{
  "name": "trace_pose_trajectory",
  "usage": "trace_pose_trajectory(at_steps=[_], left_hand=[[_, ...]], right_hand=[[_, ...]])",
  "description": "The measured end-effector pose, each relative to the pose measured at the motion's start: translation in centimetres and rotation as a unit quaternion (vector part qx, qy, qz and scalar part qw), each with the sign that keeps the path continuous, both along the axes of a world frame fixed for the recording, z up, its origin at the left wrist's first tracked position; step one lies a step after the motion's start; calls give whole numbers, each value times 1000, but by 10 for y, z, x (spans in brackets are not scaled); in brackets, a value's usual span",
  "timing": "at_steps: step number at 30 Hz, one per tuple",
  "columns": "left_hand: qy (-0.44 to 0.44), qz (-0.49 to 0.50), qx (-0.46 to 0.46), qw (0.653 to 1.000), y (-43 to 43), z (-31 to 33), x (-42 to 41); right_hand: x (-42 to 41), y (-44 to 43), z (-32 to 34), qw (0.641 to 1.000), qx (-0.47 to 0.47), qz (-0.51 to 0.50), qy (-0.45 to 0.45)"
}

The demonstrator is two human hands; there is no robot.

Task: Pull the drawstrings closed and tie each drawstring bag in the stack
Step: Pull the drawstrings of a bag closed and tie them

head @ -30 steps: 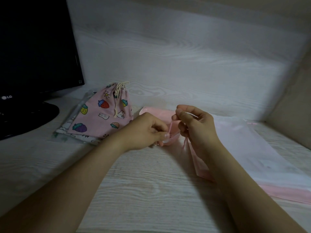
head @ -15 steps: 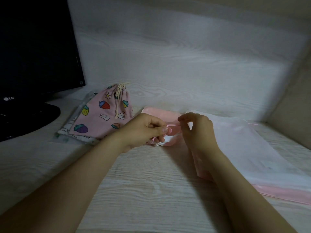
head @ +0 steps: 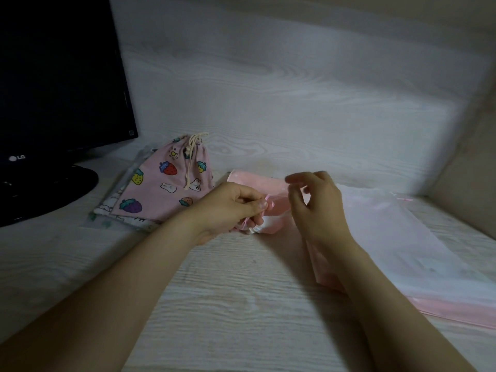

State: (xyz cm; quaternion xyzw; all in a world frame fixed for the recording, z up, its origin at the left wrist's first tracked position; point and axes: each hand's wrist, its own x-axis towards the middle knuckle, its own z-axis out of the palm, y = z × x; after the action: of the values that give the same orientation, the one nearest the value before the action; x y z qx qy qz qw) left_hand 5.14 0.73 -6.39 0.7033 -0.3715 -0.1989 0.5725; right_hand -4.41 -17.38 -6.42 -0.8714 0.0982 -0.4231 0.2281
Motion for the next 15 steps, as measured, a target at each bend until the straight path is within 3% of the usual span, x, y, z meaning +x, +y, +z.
trace_pose_trajectory(at_steps=[4,7,15], left_hand=[[50,27,-27,998,-3,-3,3],[73,31,-38,996,-4,-4,5],[39,65,-40,996,-4,-1,6]], right_hand=[[-11,21,10,989,-25,147,-2],[-9,27,8,984,-102,145,12],[-2,22,4,983,-136,124,26]])
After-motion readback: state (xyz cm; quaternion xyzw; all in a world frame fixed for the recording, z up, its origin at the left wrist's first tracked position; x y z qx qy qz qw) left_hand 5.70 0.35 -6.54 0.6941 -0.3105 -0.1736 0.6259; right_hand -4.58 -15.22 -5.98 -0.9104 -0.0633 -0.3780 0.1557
